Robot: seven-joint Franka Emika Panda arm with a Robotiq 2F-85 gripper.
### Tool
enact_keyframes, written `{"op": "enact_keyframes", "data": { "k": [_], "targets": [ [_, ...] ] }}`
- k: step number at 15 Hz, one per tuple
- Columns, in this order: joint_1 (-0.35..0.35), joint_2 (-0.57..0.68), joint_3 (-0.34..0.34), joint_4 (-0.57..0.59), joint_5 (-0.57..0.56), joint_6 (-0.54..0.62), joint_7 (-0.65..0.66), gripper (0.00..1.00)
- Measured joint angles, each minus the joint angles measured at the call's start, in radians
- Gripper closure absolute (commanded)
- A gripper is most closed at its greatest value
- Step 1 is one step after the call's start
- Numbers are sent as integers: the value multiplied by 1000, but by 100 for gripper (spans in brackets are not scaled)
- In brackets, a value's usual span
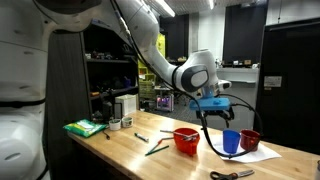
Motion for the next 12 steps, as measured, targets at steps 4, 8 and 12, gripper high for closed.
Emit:
{"op": "enact_keyframes", "data": {
  "k": [4,8,12],
  "targets": [
    [-37,42,0,68,2,-53,-126,0],
    [-58,95,8,138,13,-112,-242,0],
    [-58,111,9,156,13,-121,-255,0]
  ]
}}
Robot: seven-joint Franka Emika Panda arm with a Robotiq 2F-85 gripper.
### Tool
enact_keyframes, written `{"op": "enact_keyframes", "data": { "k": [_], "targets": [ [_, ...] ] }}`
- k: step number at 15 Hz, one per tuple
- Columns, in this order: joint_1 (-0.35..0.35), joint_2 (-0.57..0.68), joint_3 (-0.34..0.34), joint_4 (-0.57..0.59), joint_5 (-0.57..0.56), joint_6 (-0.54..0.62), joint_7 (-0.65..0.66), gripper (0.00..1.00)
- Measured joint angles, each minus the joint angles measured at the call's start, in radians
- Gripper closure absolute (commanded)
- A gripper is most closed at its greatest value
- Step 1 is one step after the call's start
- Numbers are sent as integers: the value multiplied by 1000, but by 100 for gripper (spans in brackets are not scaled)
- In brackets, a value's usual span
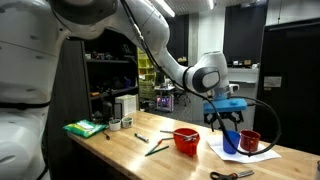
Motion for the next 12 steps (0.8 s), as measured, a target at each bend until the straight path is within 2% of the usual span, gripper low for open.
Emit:
{"op": "enact_keyframes", "data": {
  "k": [12],
  "targets": [
    [7,48,27,41,0,0,10,0]
  ]
}}
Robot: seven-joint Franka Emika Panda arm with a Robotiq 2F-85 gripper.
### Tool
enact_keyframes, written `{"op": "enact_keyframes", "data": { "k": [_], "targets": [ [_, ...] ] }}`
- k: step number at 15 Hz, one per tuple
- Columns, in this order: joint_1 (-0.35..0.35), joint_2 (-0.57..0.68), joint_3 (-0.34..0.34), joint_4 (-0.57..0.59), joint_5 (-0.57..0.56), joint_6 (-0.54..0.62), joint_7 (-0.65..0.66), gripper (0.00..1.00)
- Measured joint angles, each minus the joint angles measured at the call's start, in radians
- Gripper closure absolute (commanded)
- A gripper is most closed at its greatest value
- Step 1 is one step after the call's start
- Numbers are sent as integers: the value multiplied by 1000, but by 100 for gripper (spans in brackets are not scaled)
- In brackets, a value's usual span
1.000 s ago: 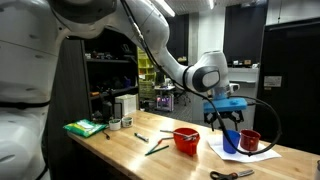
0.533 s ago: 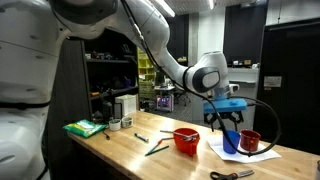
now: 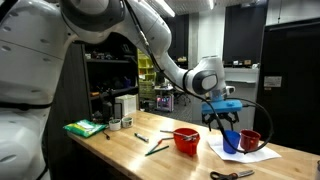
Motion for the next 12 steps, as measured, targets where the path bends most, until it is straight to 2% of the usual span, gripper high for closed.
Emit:
{"op": "enact_keyframes", "data": {
  "k": [6,12],
  "targets": [
    [1,63,22,74,0,-6,10,0],
    [-1,111,39,153,0,-62,9,0]
  ]
}}
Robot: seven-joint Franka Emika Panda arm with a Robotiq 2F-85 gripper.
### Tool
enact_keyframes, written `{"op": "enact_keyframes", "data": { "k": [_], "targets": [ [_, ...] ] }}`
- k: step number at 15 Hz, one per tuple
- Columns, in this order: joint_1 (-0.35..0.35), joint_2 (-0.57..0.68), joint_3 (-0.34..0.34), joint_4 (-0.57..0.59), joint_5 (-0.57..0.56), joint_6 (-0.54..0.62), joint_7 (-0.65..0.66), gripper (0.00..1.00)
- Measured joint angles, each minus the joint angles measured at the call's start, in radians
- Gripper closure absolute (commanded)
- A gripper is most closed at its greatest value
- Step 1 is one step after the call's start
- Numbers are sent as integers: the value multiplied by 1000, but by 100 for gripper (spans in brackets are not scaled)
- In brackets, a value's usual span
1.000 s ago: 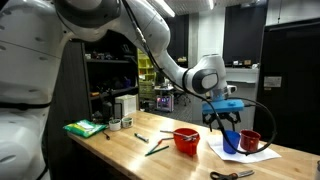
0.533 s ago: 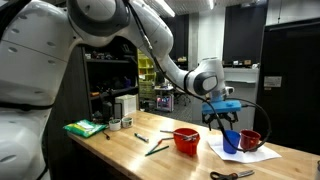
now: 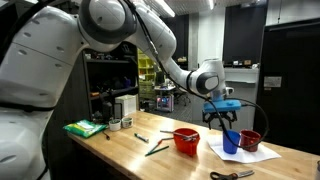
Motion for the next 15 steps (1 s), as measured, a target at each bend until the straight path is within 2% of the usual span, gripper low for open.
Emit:
{"op": "enact_keyframes", "data": {
  "k": [15],
  "targets": [
    [-20,101,18,148,0,-130,-14,0]
  ]
}}
